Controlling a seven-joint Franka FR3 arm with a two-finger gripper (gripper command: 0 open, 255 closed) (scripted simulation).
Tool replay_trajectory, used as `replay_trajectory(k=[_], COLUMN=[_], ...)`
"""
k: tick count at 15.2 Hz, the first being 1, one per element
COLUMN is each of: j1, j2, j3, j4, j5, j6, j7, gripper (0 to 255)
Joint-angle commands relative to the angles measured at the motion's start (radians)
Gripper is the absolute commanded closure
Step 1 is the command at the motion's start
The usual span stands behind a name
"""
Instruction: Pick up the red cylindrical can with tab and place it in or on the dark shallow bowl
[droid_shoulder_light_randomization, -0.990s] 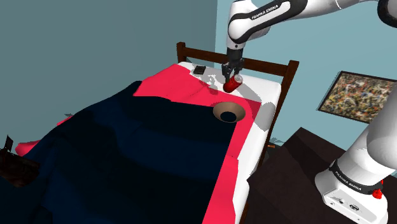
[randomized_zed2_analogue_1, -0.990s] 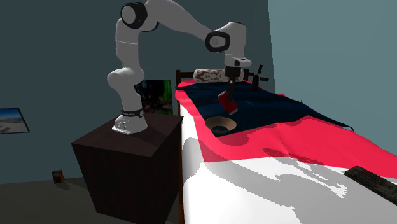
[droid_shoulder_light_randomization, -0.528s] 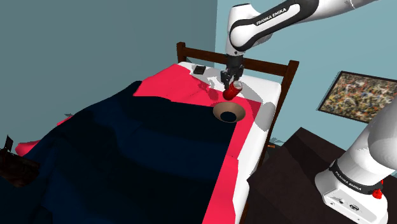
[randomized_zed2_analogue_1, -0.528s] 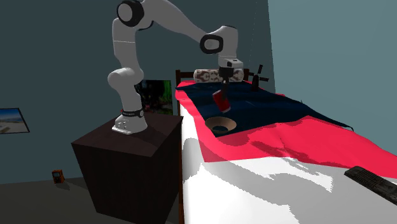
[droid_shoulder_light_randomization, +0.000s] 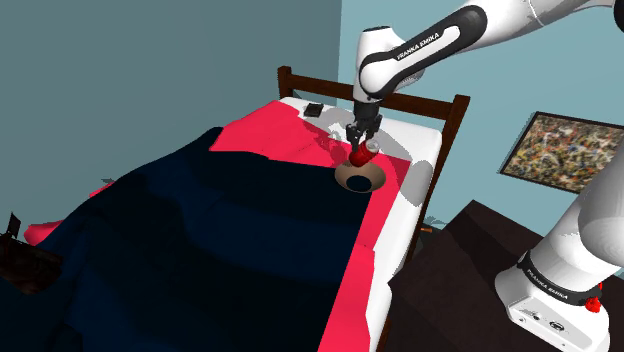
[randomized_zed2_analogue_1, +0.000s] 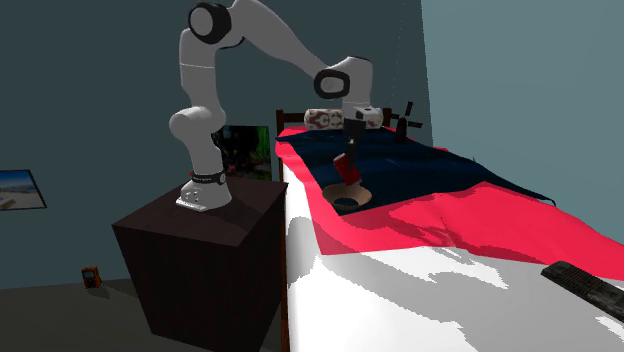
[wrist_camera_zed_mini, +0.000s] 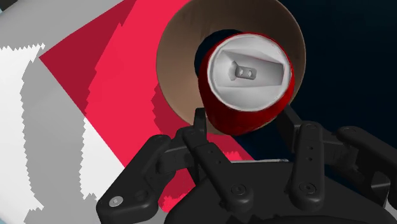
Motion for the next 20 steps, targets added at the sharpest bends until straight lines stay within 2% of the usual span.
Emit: replay_trajectory(k=[1,6,14,15,20], j1=[0.0,0.0,0.0,0.0,0.0], j2=[0.015,0.055,0.055,0.055,0.055], j3=[0.0,0.0,0.0,0.0,0.0], j4=[-0.01,-0.034,-0.034,-0.034,-0.034], j5=[0.0,0.0,0.0,0.0,0.0], j6=[0.027,0.09,0.09,0.09,0.09], j7=[-0.001,-0.001,-0.001,-0.001,-0.001], gripper=[255,255,255,0,0])
